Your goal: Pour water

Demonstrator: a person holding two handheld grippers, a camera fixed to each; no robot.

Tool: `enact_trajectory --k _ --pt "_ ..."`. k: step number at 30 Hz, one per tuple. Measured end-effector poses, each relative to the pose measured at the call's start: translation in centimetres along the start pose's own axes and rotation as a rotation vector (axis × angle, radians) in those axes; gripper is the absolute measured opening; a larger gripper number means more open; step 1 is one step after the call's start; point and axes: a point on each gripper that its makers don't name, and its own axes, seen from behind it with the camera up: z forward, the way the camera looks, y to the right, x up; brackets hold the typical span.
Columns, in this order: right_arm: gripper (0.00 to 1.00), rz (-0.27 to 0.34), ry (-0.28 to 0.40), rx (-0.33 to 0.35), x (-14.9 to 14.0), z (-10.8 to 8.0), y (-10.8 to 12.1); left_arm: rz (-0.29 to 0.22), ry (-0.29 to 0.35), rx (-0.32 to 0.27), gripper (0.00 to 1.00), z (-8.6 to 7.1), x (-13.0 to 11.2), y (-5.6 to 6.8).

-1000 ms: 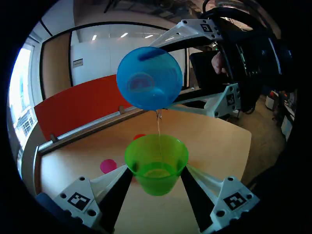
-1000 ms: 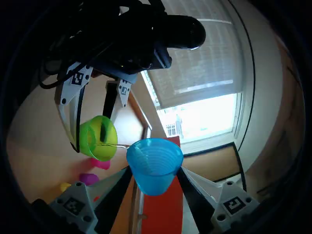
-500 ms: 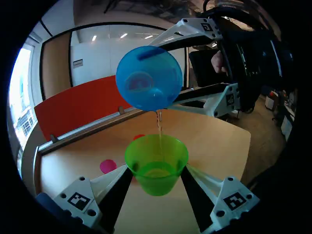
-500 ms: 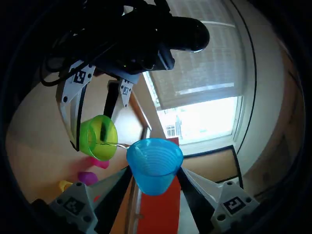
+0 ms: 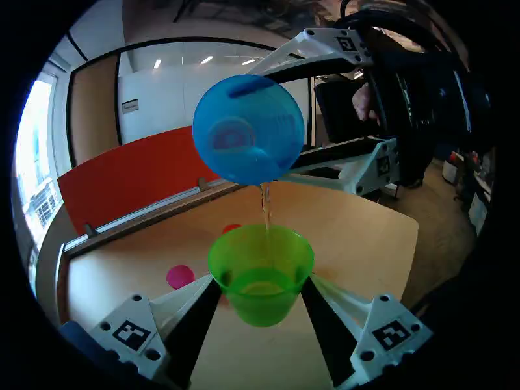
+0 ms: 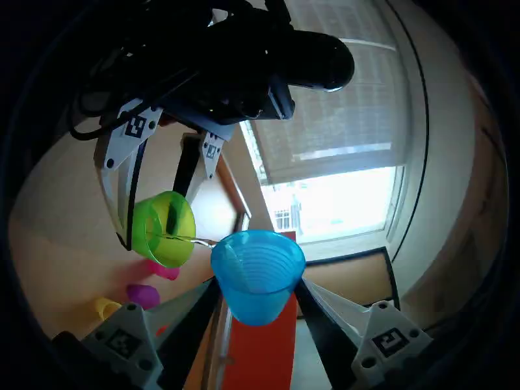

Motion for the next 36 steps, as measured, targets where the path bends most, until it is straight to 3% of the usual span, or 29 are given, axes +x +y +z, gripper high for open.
enact_trajectory --k 20,36 --pt "0.86 -0.04 0.001 0.0 0.4 -0.3 0.5 -0.003 0.002 0.001 0.81 0.2 0.1 0.0" --pt "0.86 -0.078 0.012 -0.008 -0.4 0.7 1.4 -0.006 0.002 0.002 0.81 0.3 0.0 -0.1"
